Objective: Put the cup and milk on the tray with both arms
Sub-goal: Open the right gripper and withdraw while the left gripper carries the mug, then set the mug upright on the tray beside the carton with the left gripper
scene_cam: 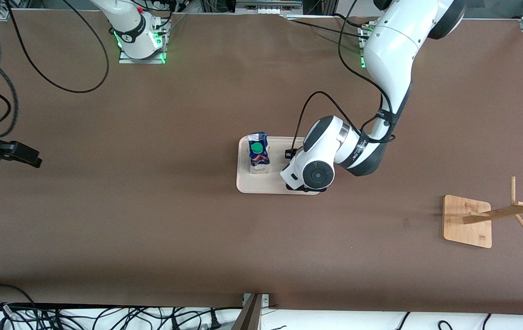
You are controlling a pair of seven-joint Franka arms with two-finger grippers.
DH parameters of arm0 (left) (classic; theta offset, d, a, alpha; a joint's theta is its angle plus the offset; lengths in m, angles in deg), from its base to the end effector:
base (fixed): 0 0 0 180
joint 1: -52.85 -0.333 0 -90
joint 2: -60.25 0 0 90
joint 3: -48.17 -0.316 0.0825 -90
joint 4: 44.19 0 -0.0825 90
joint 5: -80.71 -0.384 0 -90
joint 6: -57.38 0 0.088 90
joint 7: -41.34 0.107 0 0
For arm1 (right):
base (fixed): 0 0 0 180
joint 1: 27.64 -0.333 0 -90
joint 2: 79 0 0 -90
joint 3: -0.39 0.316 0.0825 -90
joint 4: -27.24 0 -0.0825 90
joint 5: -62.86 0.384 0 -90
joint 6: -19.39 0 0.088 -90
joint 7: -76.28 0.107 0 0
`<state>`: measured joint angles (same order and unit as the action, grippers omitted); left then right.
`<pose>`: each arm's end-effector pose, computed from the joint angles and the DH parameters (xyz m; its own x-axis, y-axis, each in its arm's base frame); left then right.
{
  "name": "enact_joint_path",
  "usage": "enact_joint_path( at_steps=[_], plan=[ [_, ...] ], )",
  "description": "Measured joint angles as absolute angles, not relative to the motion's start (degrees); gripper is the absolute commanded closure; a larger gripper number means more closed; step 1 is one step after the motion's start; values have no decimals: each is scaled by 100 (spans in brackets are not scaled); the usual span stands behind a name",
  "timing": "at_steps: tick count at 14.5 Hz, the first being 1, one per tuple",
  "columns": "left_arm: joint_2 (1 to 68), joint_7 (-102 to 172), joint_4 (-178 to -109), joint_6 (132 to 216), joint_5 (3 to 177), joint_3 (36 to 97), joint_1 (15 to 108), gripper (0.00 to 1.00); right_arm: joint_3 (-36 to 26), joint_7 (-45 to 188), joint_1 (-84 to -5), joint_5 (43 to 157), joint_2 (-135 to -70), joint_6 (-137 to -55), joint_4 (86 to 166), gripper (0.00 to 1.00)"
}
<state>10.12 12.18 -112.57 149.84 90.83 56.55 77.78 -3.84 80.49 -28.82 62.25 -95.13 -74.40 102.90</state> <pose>0.5943 -0.3816 0.2345 0.8620 -0.0034 -0.5068 0.0075 -0.9998 0.0195 0.6443 -0.0285 0.5807 0.9918 -0.1220 0.0378 -0.1231 -0.9920 0.0284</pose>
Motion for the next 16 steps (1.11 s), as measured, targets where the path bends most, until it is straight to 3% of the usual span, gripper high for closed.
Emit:
enact_joint_path(
  at_steps=[8, 9, 10, 16],
  plan=[
    [829, 755, -11203, 15363, 9239, 5657, 7849, 100, -254, 8050, -2862, 6099, -8907, -7180, 10918, 0],
    [828, 728, -11193, 15364, 9239, 5657, 7856, 73, -251, 8050, -2863, 6099, -8815, -7217, 11057, 0],
    [826, 712, -11187, 15364, 9239, 5657, 7860, 2, -245, 8050, -2864, 6099, -8735, -7221, 11170, 0],
    [823, 708, -11137, 15359, 9239, 5654, 7859, 0, -235, 8050, -2865, 6099, -8676, -7142, 11270, 0]
  ],
)
